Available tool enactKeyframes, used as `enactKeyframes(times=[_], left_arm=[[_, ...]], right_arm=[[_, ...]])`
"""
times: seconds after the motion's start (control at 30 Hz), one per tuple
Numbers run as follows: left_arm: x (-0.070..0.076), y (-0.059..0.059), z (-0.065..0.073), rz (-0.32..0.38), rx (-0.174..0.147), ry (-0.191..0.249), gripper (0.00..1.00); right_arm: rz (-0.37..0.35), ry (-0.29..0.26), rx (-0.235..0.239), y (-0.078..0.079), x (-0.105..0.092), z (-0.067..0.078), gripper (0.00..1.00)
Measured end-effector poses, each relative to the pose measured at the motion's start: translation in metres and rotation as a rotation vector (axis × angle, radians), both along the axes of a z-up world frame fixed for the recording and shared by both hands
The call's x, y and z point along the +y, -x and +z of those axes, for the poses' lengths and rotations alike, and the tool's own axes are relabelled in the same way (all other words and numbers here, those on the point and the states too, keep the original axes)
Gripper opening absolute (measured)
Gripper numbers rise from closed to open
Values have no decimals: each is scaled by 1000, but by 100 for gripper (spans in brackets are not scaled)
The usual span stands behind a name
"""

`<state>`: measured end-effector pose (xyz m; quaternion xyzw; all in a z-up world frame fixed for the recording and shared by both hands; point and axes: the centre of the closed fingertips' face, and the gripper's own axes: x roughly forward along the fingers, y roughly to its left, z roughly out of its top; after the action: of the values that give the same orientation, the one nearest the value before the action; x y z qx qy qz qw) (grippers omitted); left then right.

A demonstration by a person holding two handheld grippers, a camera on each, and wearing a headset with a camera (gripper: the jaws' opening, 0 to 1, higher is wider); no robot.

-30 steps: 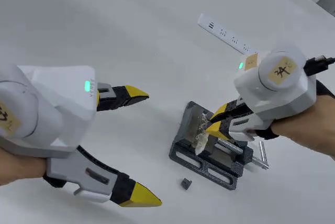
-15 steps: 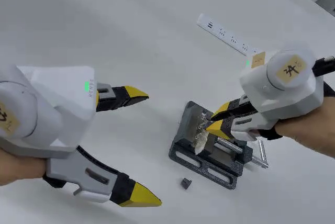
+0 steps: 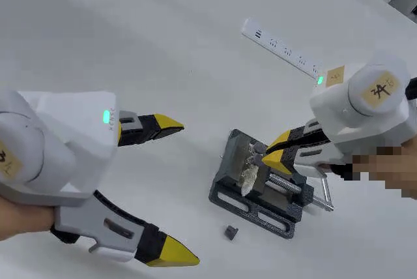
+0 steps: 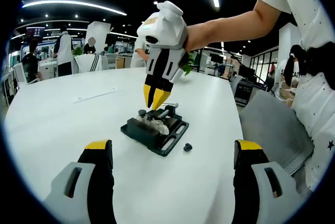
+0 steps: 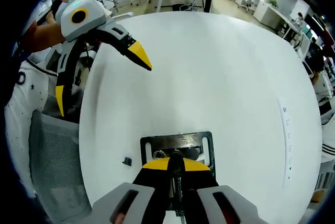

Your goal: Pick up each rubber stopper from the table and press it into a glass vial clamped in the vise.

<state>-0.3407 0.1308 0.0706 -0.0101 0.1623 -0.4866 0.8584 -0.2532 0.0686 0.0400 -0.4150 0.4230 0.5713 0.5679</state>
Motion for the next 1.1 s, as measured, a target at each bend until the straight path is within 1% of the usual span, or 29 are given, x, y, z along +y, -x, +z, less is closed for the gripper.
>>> enactKeyframes(times=[0.47,0.73,0.93,1.1], left_arm=[[-1,-1,0,-6,5,-1,96],[0,-2,-1,-2,6,0,95],[0,-3,-1,2,10,4,95],[-1,-4,-1,3,8,9,95]], right_arm=[[6,3,8,-1,1,-7,1],[4,7,11,-1,0,-11,1],[5,10,6,-2,0,-10,1],[-1,10,13,-2,0,-10,1]])
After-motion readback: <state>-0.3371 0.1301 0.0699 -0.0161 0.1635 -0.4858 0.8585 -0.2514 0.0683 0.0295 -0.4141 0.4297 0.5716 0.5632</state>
